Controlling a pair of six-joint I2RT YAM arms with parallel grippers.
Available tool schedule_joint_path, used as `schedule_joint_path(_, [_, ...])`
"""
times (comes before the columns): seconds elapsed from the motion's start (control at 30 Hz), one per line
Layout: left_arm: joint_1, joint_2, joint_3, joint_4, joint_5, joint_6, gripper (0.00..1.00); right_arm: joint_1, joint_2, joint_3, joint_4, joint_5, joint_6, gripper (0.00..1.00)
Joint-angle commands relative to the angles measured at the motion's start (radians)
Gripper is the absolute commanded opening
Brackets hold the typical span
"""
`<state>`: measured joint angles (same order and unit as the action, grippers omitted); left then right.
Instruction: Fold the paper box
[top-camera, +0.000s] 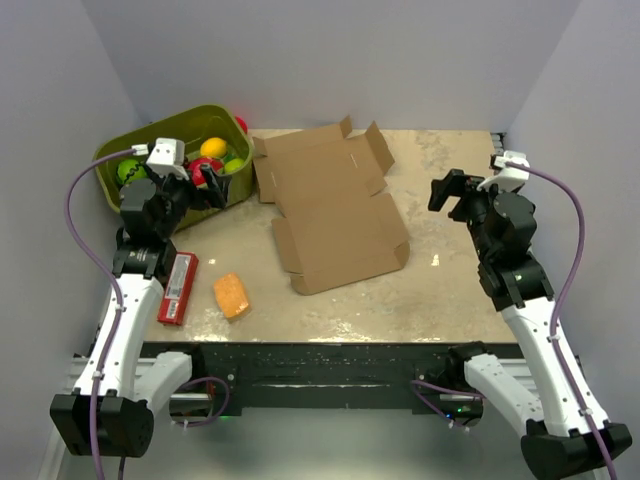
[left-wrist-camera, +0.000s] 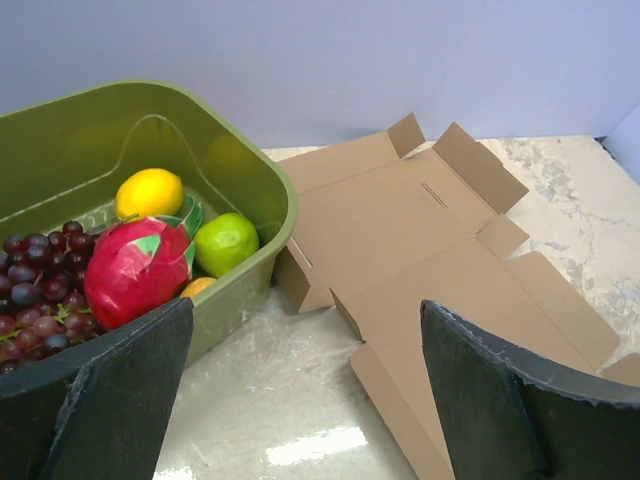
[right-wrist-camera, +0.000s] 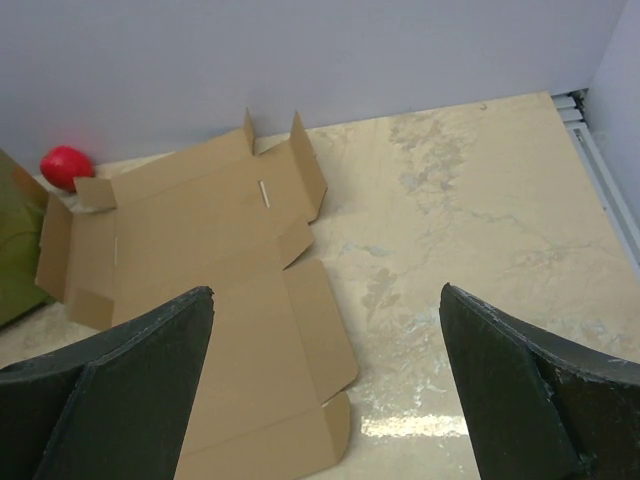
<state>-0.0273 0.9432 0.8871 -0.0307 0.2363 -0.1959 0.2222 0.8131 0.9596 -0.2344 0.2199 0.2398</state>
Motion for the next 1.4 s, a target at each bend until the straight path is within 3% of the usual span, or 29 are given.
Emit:
schedule_joint_path(0.0, [0.001,0.025,0.045,0.032,0.017,-0.068,1.0,0.002,-0.003,0.014,0.006,-0.086,0.01,0.99])
schedule_joint_path(0.17, [0.003,0.068,0.203,-0.038,0.069,-0.149,1.0,0.003,0.037,0.097,-0.041,-0.112,0.0,0.99])
schedule_joint_path(0.3, [0.001,0.1,0.283,-0.064,0.045,-0.129,1.0,0.003,0.13,0.241,-0.107,-0.135,0.038,0.99])
schedule_joint_path(0.53, [0.001,0.134,0.116,0.055,0.061,-0.042,0.98,0.002,0.434,0.421,-0.233,-0.218,0.032,0.99])
schedule_joint_path(0.67, [-0.013,0.155,0.095,0.064,0.118,-0.063,0.98,0.002,0.627,0.473,-0.209,-0.252,0.046,0.99])
schedule_joint_path(0.87, [-0.036,0.219,0.102,0.002,0.058,-0.063,0.98,0.003,0.912,0.672,-0.266,-0.223,-0.01,0.94])
schedule_joint_path(1.13, [-0.037,0.24,0.099,0.001,0.092,-0.079,0.96,0.0,1.26,0.824,-0.174,-0.303,-0.019,0.9])
schedule_joint_path(1.37, [-0.039,0.24,0.093,0.011,0.109,-0.077,0.96,-0.063,1.402,0.93,-0.155,-0.367,-0.008,0.89])
